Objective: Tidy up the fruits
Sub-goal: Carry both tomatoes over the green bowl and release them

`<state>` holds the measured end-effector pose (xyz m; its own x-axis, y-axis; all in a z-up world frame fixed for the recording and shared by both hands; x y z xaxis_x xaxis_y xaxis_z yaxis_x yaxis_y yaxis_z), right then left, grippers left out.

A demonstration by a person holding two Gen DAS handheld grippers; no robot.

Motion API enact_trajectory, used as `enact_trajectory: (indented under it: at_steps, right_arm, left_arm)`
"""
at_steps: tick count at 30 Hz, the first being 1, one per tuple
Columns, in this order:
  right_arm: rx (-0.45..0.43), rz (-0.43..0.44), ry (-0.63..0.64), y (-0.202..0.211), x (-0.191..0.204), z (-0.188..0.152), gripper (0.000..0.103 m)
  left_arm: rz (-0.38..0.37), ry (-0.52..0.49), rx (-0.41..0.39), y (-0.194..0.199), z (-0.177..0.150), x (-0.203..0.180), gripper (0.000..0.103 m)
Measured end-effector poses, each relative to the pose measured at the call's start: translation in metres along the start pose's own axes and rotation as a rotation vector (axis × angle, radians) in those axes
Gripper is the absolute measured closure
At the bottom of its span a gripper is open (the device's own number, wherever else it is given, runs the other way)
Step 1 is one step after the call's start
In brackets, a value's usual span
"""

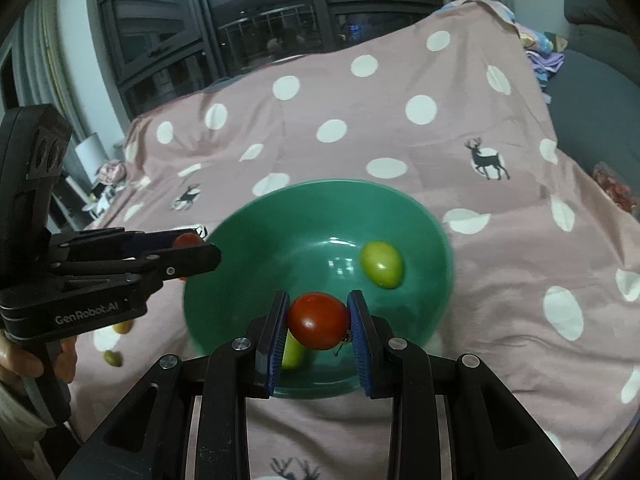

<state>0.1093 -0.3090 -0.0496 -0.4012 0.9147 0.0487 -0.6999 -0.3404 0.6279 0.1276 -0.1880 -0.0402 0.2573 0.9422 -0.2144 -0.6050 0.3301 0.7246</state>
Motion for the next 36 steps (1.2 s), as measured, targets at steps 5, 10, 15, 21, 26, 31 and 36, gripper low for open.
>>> enact_trajectory:
  at_steps: [5,10,15,21,26,31,36]
  right_arm:
    - [0.004,-0.013,0.001,-0.001,-0.005,0.000,0.072]
    - [0.010,-0.022,-0.004,-0.002,-0.009,0.001,0.072]
    - [0.012,-0.030,0.004,-0.004,-0.009,0.000,0.072]
    - [0.020,-0.036,0.002,-0.005,-0.010,-0.001,0.072]
    - [0.027,-0.040,0.002,-0.005,-0.010,-0.001,0.072]
    - [0.027,-0.043,0.000,-0.006,-0.011,-0.002,0.072]
    - [0.027,-0.053,-0.003,-0.003,-0.011,-0.002,0.072]
  left_arm:
    - [0.009,-0.026,0.019,-0.012,0.001,-0.006,0.072]
    - [0.034,-0.063,0.032,-0.020,0.002,-0.011,0.072]
    - [0.064,-0.088,0.049,-0.027,-0.001,-0.013,0.072]
    - [0.086,-0.111,0.070,-0.032,-0.005,-0.015,0.071]
    - [0.090,-0.117,0.070,-0.032,-0.005,-0.015,0.072]
    - [0.093,-0.117,0.067,-0.031,-0.005,-0.016,0.072]
    - [0.092,-0.118,0.066,-0.029,-0.005,-0.016,0.070]
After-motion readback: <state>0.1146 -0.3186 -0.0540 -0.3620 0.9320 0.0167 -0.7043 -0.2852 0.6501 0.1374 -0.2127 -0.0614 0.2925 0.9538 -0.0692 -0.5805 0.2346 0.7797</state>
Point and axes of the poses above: each gripper's, at about its wrist camera, not at the fingertips, and y roughly against the way its jaws point, x to its left, z to its top, the point moved 7 cm from there along -y, roughly the way its jaws point, and after that the axes turned 9 degrees about y, right-handed, at the moved point
